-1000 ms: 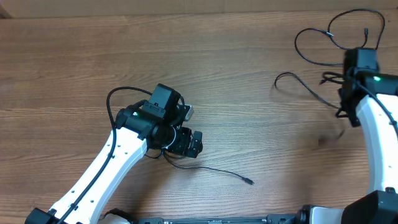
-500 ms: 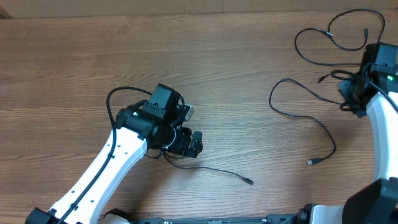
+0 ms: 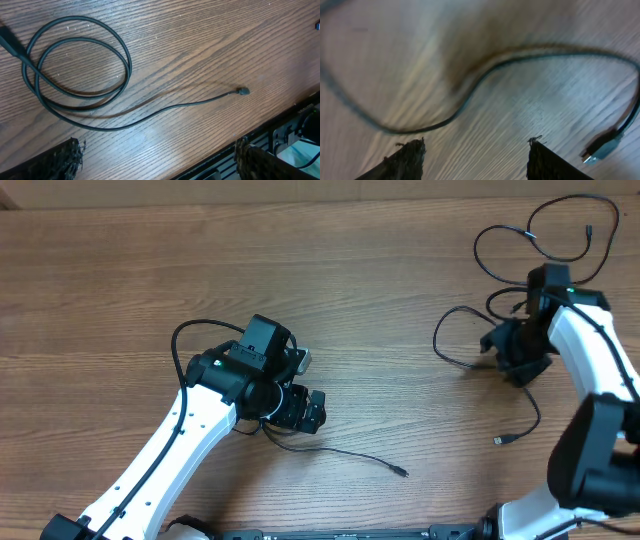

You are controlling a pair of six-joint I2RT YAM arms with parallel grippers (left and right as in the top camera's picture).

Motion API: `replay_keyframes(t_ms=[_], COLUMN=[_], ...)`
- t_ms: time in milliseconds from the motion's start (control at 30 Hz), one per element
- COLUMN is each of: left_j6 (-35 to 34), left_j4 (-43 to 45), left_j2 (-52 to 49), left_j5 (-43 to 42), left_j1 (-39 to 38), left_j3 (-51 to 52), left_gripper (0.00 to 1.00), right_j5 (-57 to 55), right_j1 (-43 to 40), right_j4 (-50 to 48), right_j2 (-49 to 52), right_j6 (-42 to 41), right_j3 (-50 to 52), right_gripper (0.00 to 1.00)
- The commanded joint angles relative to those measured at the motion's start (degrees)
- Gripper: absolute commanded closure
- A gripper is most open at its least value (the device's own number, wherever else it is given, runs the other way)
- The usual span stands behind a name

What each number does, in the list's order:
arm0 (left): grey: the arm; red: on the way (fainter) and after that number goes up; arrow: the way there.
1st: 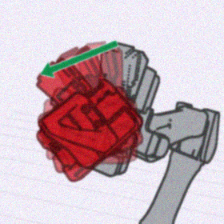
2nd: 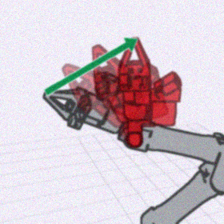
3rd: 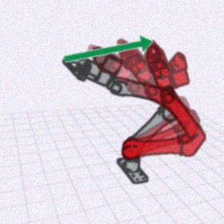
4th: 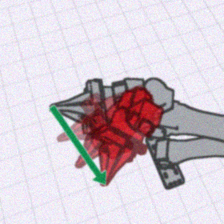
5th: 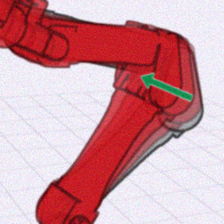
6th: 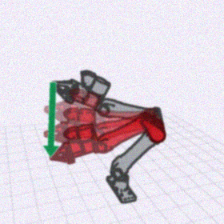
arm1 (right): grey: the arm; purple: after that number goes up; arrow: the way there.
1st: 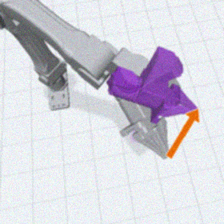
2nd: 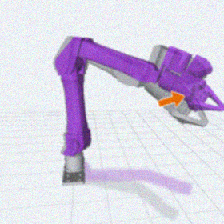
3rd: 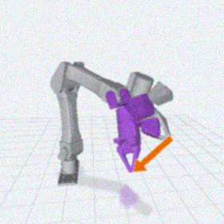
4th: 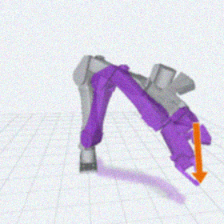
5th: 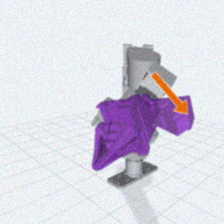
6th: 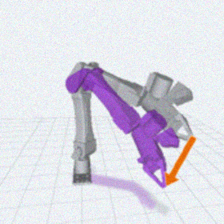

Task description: Untangle cables

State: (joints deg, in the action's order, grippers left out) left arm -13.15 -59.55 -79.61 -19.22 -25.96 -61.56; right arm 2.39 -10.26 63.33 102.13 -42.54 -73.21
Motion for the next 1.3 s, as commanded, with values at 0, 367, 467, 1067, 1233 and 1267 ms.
replay_keyframes(t_ms=[0, 367, 467, 1067, 1233, 1267], left_j6=[-0.15, -0.15, -0.15, -0.15, -0.15, -0.15], left_j4=[0.15, 0.15, 0.15, 0.15, 0.15, 0.15], left_j2=[0.98, 0.98, 0.98, 0.98, 0.98, 0.98], left_j5=[0.20, 0.20, 0.20, 0.20, 0.20, 0.20], left_j1=[-0.33, -0.33, -0.33, -0.33, -0.33, -0.33], left_j3=[-1.11, -1.11, -1.11, -1.11, -1.11, -1.11], left_gripper=[0.00, 0.00, 0.00, 0.01, 0.00, 0.01], right_j5=[0.26, 0.28, 0.22, -3.78, -3.85, -3.85], right_j1=[-1.05, -3.32, -3.19, -1.75, -0.26, 0.02], right_j4=[-0.39, -5.40, -8.17, -13.11, -13.92, -14.21], right_j2=[2.03, 2.16, 2.16, 3.96, 5.64, 5.92], right_j6=[-5.95, -10.56, -11.32, -10.43, -10.38, -10.36], right_j3=[1.77, 2.56, 4.11, 5.77, 5.77, 5.77], right_gripper=[0.33, 0.23, 0.24, 0.40, 0.37, 0.38])
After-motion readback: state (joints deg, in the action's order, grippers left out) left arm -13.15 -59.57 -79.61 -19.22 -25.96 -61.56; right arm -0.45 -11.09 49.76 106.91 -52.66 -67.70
